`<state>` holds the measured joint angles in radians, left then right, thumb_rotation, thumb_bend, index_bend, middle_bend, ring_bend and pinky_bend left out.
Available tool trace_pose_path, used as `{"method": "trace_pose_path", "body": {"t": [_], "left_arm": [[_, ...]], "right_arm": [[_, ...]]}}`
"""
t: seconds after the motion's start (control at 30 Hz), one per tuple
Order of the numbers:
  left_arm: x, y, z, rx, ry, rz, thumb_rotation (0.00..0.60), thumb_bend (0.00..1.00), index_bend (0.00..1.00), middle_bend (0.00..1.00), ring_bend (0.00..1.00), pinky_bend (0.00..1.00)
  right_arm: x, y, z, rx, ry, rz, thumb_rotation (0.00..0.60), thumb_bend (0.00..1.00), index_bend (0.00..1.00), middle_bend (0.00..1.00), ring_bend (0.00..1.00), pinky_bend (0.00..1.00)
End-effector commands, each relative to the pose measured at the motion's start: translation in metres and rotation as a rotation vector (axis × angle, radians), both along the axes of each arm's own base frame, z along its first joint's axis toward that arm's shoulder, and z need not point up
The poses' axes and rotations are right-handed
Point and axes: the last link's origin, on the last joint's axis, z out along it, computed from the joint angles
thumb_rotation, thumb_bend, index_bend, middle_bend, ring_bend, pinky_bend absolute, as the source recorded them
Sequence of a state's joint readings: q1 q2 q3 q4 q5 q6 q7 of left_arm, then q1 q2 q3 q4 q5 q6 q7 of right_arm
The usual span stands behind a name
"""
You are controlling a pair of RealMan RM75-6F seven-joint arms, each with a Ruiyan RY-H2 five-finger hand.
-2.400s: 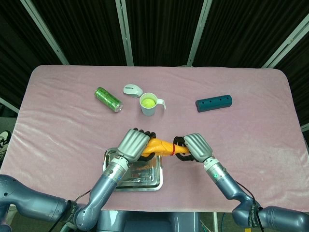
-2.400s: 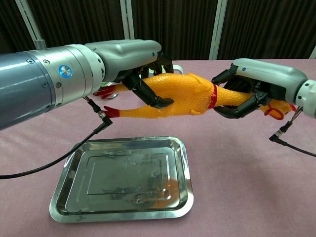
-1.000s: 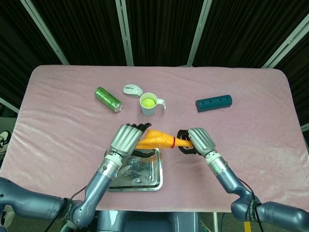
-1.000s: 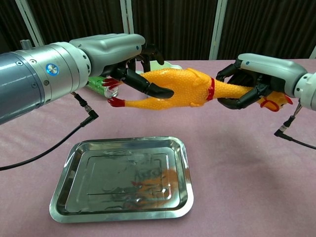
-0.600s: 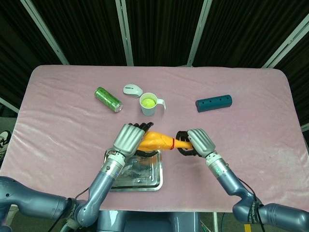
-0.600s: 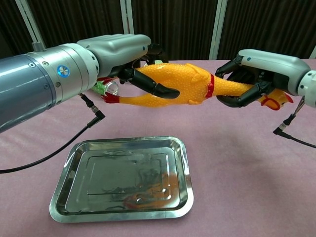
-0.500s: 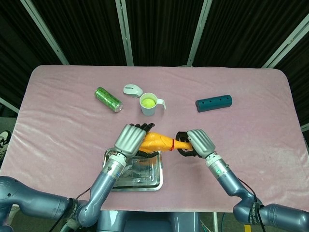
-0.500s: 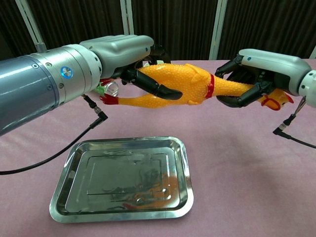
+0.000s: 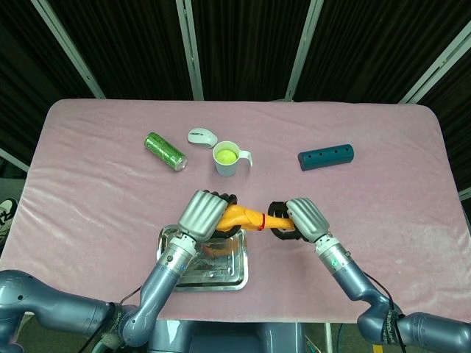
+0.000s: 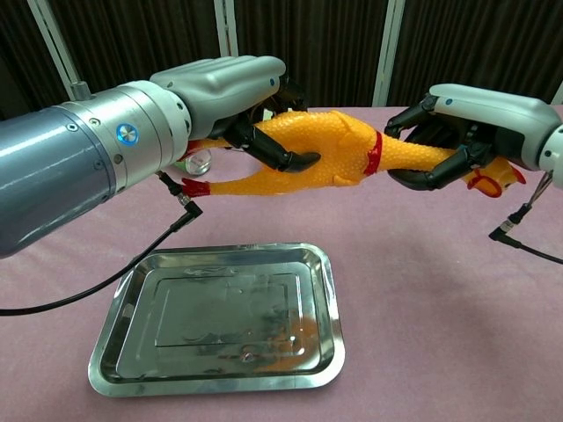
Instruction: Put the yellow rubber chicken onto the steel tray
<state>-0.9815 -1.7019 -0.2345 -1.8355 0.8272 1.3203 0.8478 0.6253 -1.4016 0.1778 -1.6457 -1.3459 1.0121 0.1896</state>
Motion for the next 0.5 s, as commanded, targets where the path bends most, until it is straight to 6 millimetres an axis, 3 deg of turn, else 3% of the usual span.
{"method": "trace_pose_path", "body": {"t": [0.03, 0.27, 0.3, 0.37, 0.5], "left_arm": [[-0.0006, -0.0001, -0.0005, 0.000, 0.002, -0.001, 0.600, 0.75, 0.64, 0.71, 0.64, 0.64], [-0.0006, 0.0002, -0.0013, 0.008, 0.005, -0.006, 0.600, 0.77, 0.69, 0.76, 0.69, 0.65], [-0.0009, 0.0004, -0.0012, 0.008, 0.005, -0.005, 0.600, 0.74, 0.69, 0.76, 0.69, 0.65], [-0.0015, 0.0006, -0.0005, 0.006, 0.002, -0.001, 0.600, 0.61, 0.66, 0.71, 0.67, 0.65], [-0.0042, -0.0003, 0.0015, -0.010, 0.005, 0.010, 0.600, 0.29, 0.43, 0.54, 0.57, 0.63]], "right_arm": [[-0.0003, 0.0002, 0.0002, 0.001, -0.004, -0.001, 0.600, 0.79, 1.00, 0.78, 0.72, 0.86], [-0.0011, -0.0001, 0.0024, -0.005, -0.011, 0.000, 0.600, 0.80, 1.00, 0.78, 0.72, 0.86], [-0.0015, -0.0004, 0.0028, -0.007, -0.012, -0.001, 0.600, 0.80, 1.00, 0.78, 0.72, 0.86], [-0.0024, -0.0013, 0.0034, -0.009, -0.014, -0.006, 0.600, 0.80, 1.00, 0.78, 0.72, 0.86], [-0.0046, -0.0046, 0.0042, -0.013, -0.011, -0.016, 0.600, 0.81, 1.00, 0.78, 0.72, 0.86]]}}
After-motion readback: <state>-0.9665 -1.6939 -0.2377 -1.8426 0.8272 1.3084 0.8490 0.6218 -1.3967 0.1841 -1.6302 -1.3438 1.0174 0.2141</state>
